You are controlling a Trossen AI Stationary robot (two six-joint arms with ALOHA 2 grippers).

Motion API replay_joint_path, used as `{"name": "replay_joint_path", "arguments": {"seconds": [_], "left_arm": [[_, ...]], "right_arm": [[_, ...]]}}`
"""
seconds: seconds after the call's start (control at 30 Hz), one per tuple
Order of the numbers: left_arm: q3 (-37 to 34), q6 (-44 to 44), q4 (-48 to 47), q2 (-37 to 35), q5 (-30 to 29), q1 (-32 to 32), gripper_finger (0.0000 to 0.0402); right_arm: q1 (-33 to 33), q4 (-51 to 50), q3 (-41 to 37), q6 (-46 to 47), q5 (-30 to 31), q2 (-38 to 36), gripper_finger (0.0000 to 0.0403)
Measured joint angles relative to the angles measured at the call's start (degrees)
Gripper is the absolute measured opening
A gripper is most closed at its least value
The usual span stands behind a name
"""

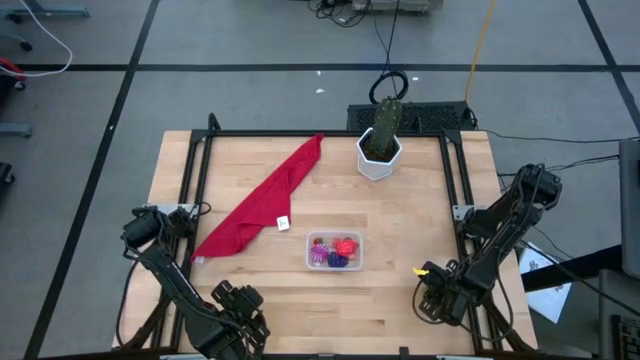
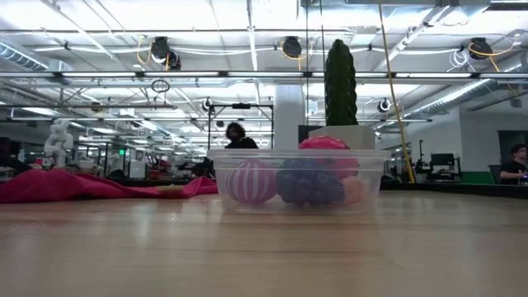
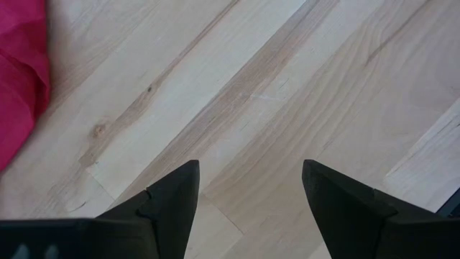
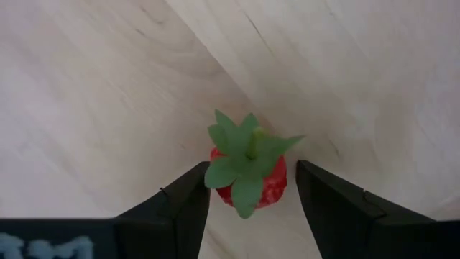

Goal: Pick and placing Produce into tupperware
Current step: Put the red strawberry into the transparent bin

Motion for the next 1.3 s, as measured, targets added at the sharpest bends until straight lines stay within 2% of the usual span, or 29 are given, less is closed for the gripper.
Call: {"name": "replay_joint_path", "arguments": {"seconds": [0.33,0.7,0.97,1.3], "left_arm": [[0.00,0.00,0.00,0.00,0.00,0.00,0.0253],[0.00,-0.01,0.26,0.00,0.02,0.00,0.0253],[0.00,0.00,0.36,0.00,0.01,0.00,0.0253],[-0.02,0.00,0.39,0.00,0.00,0.00,0.0253]], "right_arm": [[-0.01,0.08,0.06,-0.01,0.04,0.28,0.0197],[-0.24,0.12,-0.01,-0.86,-0.01,0.33,0.0139],[-0.70,0.23,-0.03,-1.87,1.33,0.33,0.0137],[-6.60,1.28,-0.06,-11.79,2.10,0.20,0.0137]]}}
